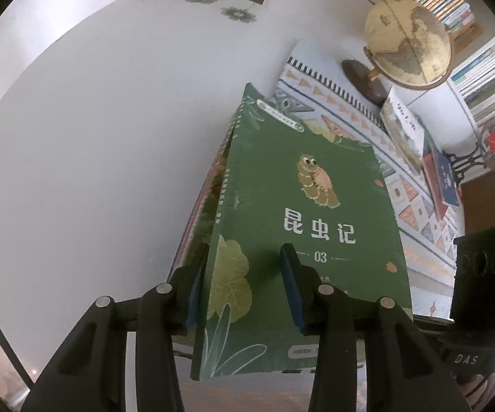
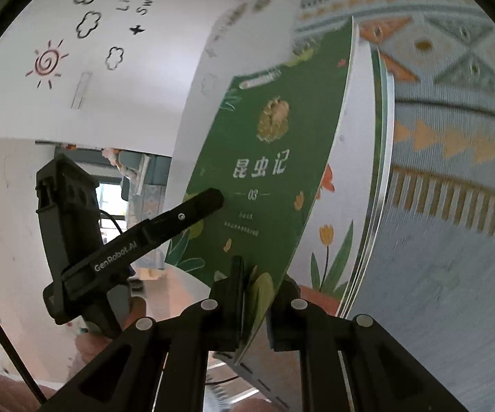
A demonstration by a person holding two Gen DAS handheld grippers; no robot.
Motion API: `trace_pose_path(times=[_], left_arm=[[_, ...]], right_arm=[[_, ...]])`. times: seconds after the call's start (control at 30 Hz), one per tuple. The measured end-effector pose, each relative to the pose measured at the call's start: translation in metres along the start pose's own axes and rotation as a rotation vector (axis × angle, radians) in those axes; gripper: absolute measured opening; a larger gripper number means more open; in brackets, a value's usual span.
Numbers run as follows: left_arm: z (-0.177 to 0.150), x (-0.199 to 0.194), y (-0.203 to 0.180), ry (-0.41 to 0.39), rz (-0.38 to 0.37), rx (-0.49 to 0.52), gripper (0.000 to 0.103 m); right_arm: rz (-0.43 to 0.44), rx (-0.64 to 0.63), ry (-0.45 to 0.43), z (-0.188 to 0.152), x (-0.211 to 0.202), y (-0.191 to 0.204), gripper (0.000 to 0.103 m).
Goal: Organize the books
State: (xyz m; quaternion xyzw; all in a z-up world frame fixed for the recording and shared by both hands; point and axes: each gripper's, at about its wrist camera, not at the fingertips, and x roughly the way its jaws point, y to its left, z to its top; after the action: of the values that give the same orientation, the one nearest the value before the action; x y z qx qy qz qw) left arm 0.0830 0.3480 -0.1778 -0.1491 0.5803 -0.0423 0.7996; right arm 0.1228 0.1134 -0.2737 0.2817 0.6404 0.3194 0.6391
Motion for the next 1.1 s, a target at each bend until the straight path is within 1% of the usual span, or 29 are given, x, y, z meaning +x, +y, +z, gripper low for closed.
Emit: trace_pose_path(times=[0.13, 0.27, 0.37, 0.47, 0.5, 0.57, 0.6, 0.63, 0.7, 0.77, 0.83, 0.9, 0.97, 1.03, 1.1], left_arm=[[-0.001, 0.005, 0.003, 0.024, 0.032, 0.014, 0.039], [-0.003, 0.01, 0.005, 0.049, 0.101, 0.033, 0.042], [-0.004, 0.016, 0.008, 0.071, 0.128, 0.033, 0.042], [-0.004, 0.017, 0.011, 0.071, 0.13, 0.031, 0.043], [-0.003, 0.016, 0.012, 0.071, 0.134, 0.032, 0.044], [-0.001, 0.015, 0.012, 0.069, 0.16, 0.037, 0.044], [0.001, 0.014, 0.012, 0.066, 0.174, 0.04, 0.044], [0.003, 0.013, 0.012, 0.062, 0.189, 0.046, 0.044], [0.008, 0.007, 0.01, 0.044, 0.208, 0.061, 0.044], [0.015, 0.001, 0.004, 0.028, 0.212, 0.081, 0.044], [0.025, -0.003, -0.006, 0.016, 0.214, 0.108, 0.046], [0.036, -0.006, -0.022, 0.005, 0.215, 0.142, 0.046], [0.045, -0.01, -0.044, -0.013, 0.196, 0.18, 0.046], [0.053, -0.012, -0.08, -0.027, 0.142, 0.239, 0.047], [0.059, -0.011, -0.114, -0.036, 0.102, 0.294, 0.052]], right_arm=[[-0.029, 0.009, 0.007, -0.001, 0.009, 0.002, 0.01], [-0.042, 0.038, 0.025, -0.002, 0.021, 0.001, 0.01], [-0.058, 0.065, 0.036, -0.006, 0.028, 0.001, 0.01], [-0.053, 0.093, 0.041, -0.007, 0.033, -0.003, 0.011], [-0.048, 0.104, 0.042, -0.006, 0.033, -0.004, 0.014], [-0.049, 0.124, 0.044, -0.004, 0.028, -0.008, 0.015], [-0.046, 0.135, 0.043, -0.002, 0.026, -0.01, 0.019], [-0.041, 0.144, 0.036, -0.002, 0.022, -0.013, 0.025], [-0.032, 0.161, -0.007, -0.001, 0.01, -0.015, 0.032], [-0.029, 0.157, -0.064, 0.001, -0.007, -0.019, 0.034], [-0.026, 0.163, -0.112, 0.002, -0.025, -0.024, 0.041], [-0.021, 0.169, -0.164, 0.004, -0.045, -0.031, 0.042], [-0.029, 0.175, -0.208, 0.004, -0.067, -0.04, 0.042], [-0.036, 0.176, -0.26, 0.004, -0.093, -0.05, 0.043], [-0.055, 0.187, -0.327, 0.003, -0.123, -0.063, 0.043]])
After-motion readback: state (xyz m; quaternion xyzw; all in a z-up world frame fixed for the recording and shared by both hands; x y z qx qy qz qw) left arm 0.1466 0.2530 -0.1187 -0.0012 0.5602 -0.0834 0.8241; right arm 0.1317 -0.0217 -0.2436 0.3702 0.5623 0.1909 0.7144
